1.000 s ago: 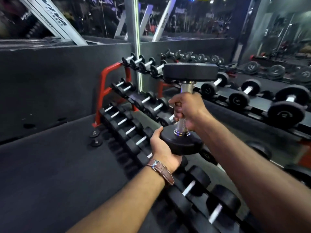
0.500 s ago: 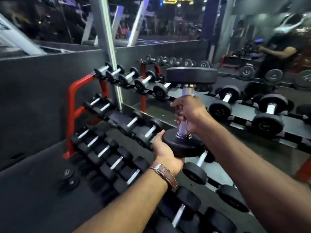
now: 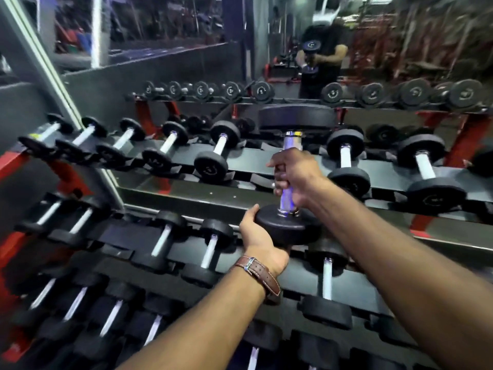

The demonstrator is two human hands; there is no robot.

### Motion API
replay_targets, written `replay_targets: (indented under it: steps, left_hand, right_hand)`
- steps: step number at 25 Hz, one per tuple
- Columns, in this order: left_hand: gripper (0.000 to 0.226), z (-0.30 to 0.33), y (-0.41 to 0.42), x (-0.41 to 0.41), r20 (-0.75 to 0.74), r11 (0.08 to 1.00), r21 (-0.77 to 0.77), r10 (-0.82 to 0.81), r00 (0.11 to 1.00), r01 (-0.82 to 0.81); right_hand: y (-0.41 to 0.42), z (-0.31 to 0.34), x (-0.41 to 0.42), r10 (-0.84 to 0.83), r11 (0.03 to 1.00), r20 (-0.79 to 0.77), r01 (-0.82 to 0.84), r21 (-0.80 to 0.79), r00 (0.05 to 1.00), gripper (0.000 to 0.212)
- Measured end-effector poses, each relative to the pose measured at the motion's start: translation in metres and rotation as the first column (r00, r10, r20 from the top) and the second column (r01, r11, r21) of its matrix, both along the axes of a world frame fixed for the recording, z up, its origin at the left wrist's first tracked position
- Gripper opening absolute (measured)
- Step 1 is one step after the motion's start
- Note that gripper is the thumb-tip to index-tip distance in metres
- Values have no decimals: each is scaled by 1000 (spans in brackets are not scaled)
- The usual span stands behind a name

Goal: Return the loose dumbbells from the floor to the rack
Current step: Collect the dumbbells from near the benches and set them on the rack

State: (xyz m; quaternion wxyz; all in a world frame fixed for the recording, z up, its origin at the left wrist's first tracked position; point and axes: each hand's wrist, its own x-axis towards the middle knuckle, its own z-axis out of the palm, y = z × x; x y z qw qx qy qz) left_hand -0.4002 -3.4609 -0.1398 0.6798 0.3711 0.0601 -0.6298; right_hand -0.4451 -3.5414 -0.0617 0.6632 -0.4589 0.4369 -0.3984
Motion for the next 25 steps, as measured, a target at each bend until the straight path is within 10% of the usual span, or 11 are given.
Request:
replay_targets:
  steps: [25]
  left_hand:
    - [44, -73, -311, 82, 19, 937, 281, -224, 974, 210]
  right_hand:
    - [-355, -146, 81, -28, 908, -157, 91, 408, 987, 29]
